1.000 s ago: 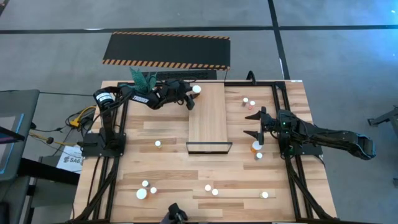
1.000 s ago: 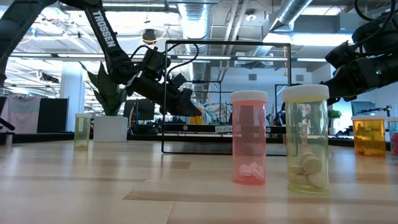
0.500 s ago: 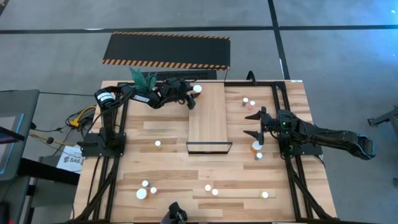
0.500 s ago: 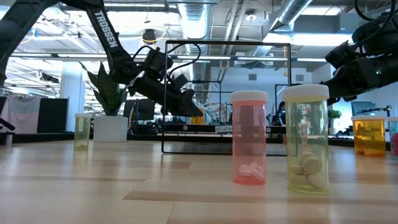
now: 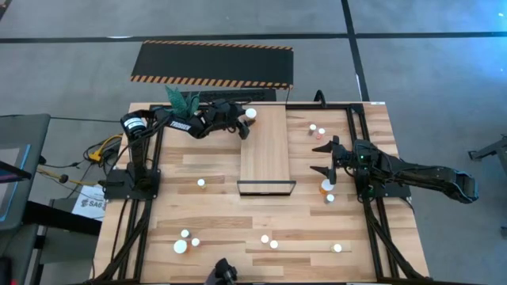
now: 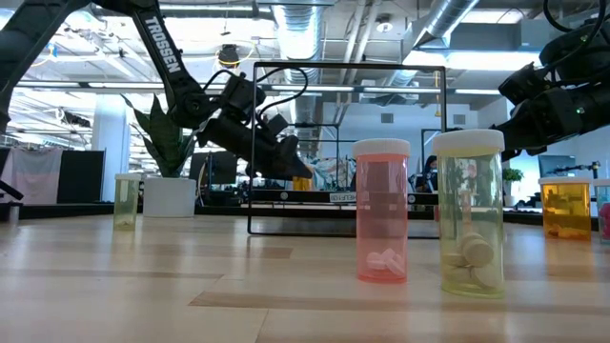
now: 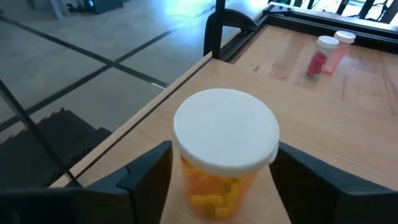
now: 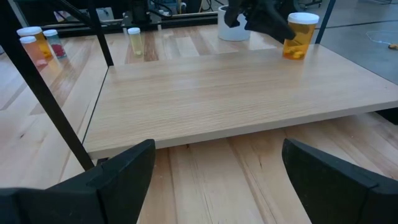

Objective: Pick and place medicine bottles onto shelf by color
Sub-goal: Put the top left large orange pill bottle on the shelf, then put the top small yellow pill bottle on the shelf

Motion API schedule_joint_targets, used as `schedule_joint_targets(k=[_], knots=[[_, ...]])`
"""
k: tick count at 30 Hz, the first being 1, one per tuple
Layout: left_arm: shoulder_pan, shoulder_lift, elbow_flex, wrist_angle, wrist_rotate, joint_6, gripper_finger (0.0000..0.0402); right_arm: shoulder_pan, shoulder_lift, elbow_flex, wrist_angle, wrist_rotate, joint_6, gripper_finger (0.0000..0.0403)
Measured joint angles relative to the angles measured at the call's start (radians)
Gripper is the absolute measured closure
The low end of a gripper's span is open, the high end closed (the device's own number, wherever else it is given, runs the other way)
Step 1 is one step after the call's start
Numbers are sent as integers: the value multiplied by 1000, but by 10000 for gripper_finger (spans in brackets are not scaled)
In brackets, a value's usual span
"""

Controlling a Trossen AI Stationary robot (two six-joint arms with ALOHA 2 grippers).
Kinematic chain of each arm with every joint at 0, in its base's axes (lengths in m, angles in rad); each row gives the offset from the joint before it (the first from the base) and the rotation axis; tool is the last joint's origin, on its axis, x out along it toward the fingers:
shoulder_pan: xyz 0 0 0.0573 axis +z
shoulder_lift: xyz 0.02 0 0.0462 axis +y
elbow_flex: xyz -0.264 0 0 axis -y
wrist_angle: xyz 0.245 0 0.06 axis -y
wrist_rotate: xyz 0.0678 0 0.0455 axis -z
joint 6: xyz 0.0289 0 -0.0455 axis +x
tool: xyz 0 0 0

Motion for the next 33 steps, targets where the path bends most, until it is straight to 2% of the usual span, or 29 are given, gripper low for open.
schedule_joint_targets(k=[13,18,26,33], knots=[[-10,-43,-11,-43,25,-45,80,0,0,0,0,0,0,29],[-29,-114,-11,-212,-22,-72,72,0,0,0,0,0,0,29],[-95,-272,-11,-530,-152,-180,72,0,0,0,0,0,0,29],[-188,-421,-11,-889,-220,-333,72,0,0,0,0,0,0,29]])
